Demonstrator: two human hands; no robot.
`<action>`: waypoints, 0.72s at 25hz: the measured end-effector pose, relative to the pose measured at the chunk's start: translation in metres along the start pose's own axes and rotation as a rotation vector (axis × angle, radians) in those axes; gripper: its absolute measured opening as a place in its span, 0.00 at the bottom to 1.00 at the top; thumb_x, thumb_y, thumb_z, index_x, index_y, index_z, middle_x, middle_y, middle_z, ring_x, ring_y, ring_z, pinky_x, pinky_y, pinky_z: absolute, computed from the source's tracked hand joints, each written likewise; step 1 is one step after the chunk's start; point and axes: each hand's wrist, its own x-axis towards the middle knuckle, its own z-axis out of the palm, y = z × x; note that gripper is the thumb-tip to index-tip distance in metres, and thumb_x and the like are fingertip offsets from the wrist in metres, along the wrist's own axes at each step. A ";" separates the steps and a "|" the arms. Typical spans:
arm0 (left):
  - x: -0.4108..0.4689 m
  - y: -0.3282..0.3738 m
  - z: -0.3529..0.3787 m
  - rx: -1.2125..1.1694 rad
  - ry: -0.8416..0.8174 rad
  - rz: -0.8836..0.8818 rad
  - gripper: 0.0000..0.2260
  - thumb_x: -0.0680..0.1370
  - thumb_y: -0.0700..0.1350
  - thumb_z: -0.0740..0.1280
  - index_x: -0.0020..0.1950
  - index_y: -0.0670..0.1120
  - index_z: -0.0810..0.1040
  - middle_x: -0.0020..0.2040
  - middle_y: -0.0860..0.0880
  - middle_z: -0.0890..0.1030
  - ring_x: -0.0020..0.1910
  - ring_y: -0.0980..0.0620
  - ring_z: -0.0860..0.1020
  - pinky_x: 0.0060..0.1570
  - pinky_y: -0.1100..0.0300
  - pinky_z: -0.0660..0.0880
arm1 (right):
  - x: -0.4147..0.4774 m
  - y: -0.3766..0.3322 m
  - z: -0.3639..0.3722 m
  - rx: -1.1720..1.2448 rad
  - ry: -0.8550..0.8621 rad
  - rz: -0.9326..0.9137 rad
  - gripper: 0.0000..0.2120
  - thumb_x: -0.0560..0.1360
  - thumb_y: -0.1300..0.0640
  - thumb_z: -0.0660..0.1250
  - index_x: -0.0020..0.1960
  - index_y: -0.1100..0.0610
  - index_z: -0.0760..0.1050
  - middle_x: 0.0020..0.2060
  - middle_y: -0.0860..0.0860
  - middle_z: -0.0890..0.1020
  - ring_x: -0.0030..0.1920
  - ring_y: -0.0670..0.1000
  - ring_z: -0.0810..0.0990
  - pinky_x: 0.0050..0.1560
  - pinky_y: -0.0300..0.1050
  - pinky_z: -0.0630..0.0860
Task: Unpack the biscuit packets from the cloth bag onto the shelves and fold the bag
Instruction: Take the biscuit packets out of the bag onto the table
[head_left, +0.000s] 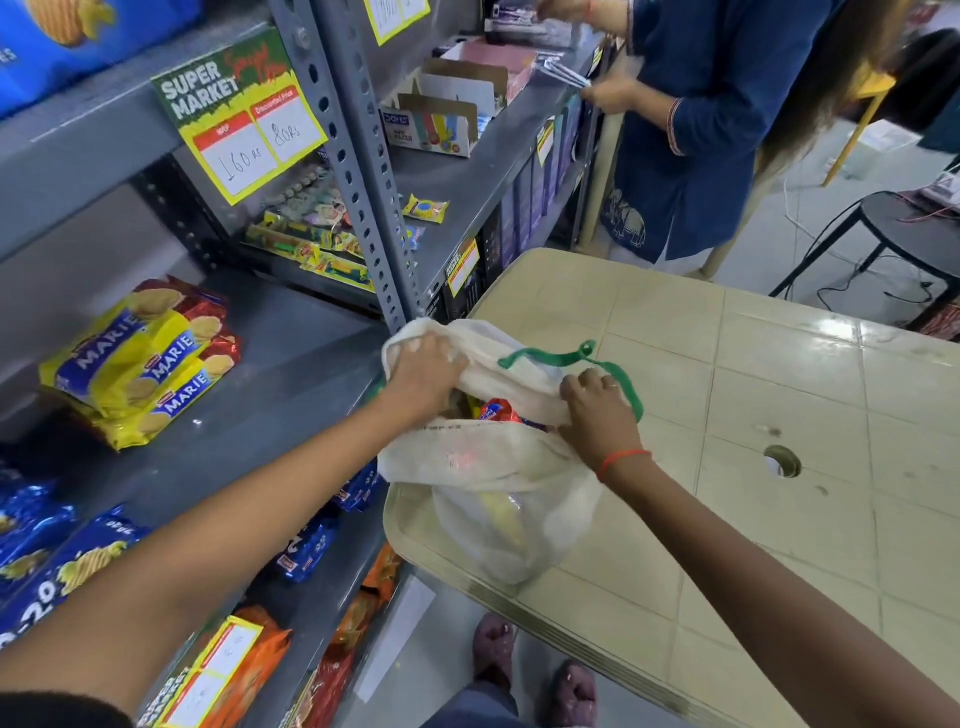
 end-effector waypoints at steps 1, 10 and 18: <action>0.000 0.007 0.002 -0.021 0.070 0.159 0.17 0.75 0.48 0.63 0.64 0.48 0.71 0.64 0.41 0.72 0.64 0.40 0.69 0.55 0.47 0.70 | -0.002 -0.005 0.003 0.033 0.019 -0.107 0.10 0.74 0.63 0.62 0.55 0.62 0.73 0.53 0.61 0.76 0.54 0.62 0.75 0.50 0.55 0.74; 0.022 -0.010 -0.003 0.186 -0.223 0.061 0.53 0.68 0.58 0.73 0.77 0.54 0.36 0.79 0.44 0.39 0.79 0.44 0.41 0.74 0.36 0.42 | 0.001 0.003 0.011 -0.014 -0.323 0.186 0.42 0.68 0.36 0.66 0.71 0.60 0.59 0.69 0.62 0.67 0.69 0.63 0.67 0.66 0.59 0.67; -0.026 0.021 0.021 0.232 -0.396 -0.008 0.64 0.61 0.64 0.75 0.75 0.50 0.28 0.77 0.37 0.33 0.76 0.38 0.33 0.69 0.30 0.36 | -0.056 -0.007 0.024 -0.197 -0.638 0.101 0.62 0.60 0.34 0.74 0.77 0.52 0.37 0.77 0.64 0.44 0.76 0.67 0.45 0.70 0.72 0.51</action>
